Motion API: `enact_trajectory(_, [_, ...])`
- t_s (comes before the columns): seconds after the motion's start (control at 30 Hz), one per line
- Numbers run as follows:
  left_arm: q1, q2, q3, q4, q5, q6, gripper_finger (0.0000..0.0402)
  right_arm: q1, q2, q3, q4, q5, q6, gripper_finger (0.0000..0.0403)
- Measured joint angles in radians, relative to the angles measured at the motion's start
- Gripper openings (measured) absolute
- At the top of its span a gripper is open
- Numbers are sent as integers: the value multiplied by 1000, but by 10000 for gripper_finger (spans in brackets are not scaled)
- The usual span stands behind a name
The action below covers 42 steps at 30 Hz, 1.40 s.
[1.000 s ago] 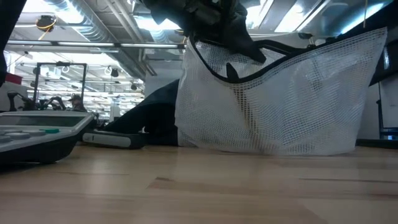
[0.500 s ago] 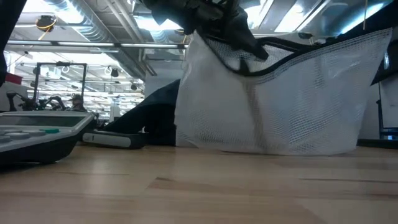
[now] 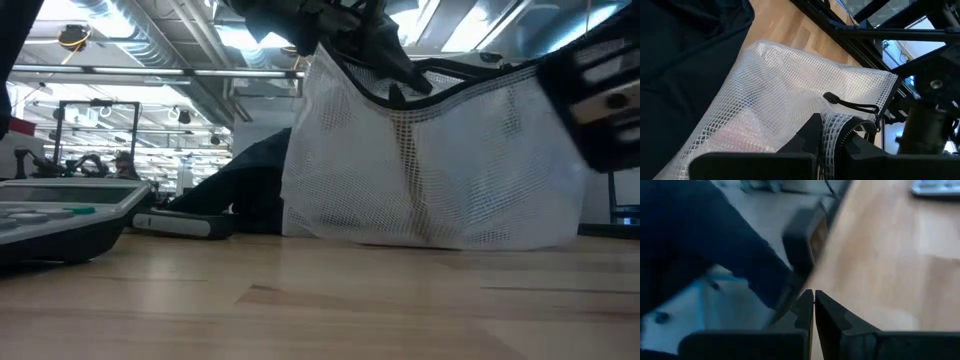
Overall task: Unpack backpack
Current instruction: Put the gray calculator into the transparent zip bag
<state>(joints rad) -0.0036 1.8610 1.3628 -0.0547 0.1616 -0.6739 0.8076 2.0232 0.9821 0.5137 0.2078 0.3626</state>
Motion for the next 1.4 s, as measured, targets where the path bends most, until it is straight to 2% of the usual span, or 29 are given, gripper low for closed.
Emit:
enact_trajectory(0.1, [0,0,0,2,0,0,0,3,21,0,63,17,6,0])
enact_trajectory(0.17, [0,0,0,4,0,1,0,14,24,0,42,103,30,0])
enact_trajectory(0.3, [0,0,0,5,0,3,0,41,24,0,-31,426,117,0])
enact_trajectory(0.37, [0,0,0,5,0,3,0,52,24,0,-73,603,240,0])
enact_trajectory(0.47, [0,0,0,5,0,5,0,64,24,1,-153,757,365,0])
enact_trajectory(0.6, [1,0,0,12,0,3,0,72,66,76,-352,915,425,0])
enact_trajectory(0.77, [2,0,0,23,-1,-16,0,7,200,302,-705,891,438,0])
enact_trajectory(0.87, [1,0,0,27,1,-48,0,-5,279,434,-928,955,491,0])
enact_trajectory(0.97, [3,0,0,42,10,-83,0,1,321,511,-1120,1023,653,0])
enact_trajectory(1.07, [6,-4,0,51,11,-97,0,11,330,528,-1221,1049,723,0])
enact_trajectory(1.2, [13,-12,0,55,13,-103,0,17,330,528,-1289,1031,773,0])
enact_trajectory(1.4, [14,-20,0,53,18,-112,0,28,325,528,-1511,1025,926,0])
